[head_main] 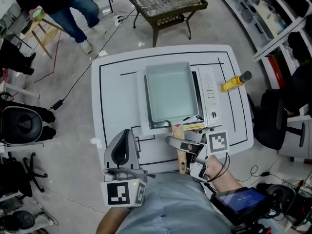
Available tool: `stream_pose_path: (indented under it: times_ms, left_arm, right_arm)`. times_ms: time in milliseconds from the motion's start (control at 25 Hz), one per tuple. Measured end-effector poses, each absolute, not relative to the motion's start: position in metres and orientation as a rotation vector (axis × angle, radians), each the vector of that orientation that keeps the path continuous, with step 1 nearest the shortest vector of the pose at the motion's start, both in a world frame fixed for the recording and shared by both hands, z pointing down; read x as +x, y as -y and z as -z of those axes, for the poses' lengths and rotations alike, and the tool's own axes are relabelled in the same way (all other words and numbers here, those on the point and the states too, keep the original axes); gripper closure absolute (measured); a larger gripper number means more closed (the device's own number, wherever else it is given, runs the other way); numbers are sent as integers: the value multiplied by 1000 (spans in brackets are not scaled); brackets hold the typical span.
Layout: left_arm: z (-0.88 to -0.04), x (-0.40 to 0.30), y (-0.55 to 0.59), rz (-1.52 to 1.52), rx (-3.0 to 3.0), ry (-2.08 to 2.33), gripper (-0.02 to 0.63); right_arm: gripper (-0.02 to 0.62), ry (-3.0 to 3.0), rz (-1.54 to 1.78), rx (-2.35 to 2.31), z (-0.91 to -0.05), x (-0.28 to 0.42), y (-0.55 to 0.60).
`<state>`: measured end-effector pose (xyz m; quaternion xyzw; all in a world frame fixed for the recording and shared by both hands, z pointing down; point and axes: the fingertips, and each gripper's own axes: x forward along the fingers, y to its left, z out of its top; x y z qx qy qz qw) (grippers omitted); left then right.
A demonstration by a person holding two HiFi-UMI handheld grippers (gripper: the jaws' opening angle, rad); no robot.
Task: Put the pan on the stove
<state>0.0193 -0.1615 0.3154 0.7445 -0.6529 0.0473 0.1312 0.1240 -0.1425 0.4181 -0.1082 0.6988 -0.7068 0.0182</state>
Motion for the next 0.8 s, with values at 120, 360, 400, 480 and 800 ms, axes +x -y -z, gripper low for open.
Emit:
stream_pose_path:
  times_ms: [120, 360, 400, 480, 800]
  left_arm:
    - [-318, 19, 163, -143, 2158, 1895, 588]
    - [-320, 19, 165, -152, 2158, 1892, 588]
    - [-320, 19, 165, -152, 2158, 1891, 588]
    - [-322, 19, 167, -152, 2159, 1890, 588]
    - [-319, 20, 174, -150, 2166, 1884, 588]
  right_arm:
    - [505, -2159, 2204, -338, -421, 124, 142]
    - [505, -2149, 2209, -335, -422, 125, 143]
    - [505, -2147, 2209, -335, -422, 125, 144]
    - [505, -2145, 2212, -335, -423, 126, 145]
    - [505, -2133, 2225, -344, -420, 130, 142]
